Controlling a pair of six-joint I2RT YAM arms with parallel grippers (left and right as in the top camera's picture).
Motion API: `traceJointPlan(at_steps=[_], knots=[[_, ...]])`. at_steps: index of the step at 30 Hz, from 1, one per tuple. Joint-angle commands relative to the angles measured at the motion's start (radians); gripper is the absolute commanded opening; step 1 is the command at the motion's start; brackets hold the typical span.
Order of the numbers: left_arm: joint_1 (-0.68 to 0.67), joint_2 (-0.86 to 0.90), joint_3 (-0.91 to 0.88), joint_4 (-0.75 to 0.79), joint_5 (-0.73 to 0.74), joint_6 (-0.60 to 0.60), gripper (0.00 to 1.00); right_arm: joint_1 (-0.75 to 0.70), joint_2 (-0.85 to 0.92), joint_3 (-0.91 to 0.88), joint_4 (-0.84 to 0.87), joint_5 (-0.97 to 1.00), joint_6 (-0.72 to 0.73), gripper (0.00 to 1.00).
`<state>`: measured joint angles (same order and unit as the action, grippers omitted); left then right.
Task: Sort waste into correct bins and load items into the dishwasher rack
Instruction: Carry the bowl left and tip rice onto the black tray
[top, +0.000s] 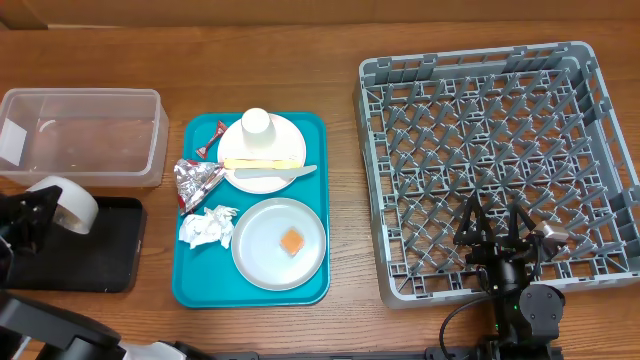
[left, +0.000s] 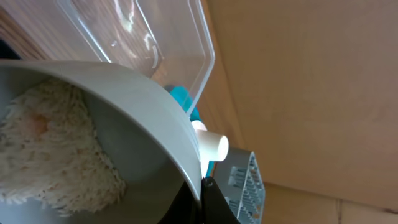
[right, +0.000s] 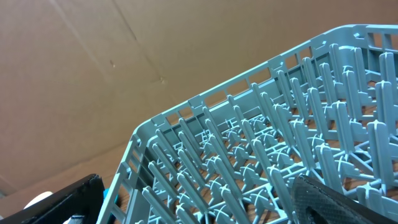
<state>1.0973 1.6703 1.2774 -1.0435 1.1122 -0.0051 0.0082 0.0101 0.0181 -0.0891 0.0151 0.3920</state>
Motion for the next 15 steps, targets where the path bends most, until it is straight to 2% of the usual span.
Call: traceJointPlan(at_steps=[1,3,8,13,15], knots=[[0.040,-0.002,-0.050,0.012,0.097,0.062,0.04,0.003,-0.005,-0.010,0.007,0.002,-0.003,1.00],[0.066,-0.002,-0.098,0.055,0.160,0.080,0.04,0.003,-0.005,-0.010,0.007,0.002,-0.003,1.00],[0.106,0.000,-0.172,0.134,0.179,0.080,0.04,0.003,-0.005,-0.010,0.007,0.002,-0.003,1.00],[0.122,0.011,-0.212,0.189,0.293,0.081,0.04,0.003,-0.005,-0.010,0.007,0.002,-0.003,1.00],[0.122,0.012,-0.213,0.193,0.296,0.081,0.04,0.003,-0.005,-0.010,0.007,0.002,-0.003,1.00]])
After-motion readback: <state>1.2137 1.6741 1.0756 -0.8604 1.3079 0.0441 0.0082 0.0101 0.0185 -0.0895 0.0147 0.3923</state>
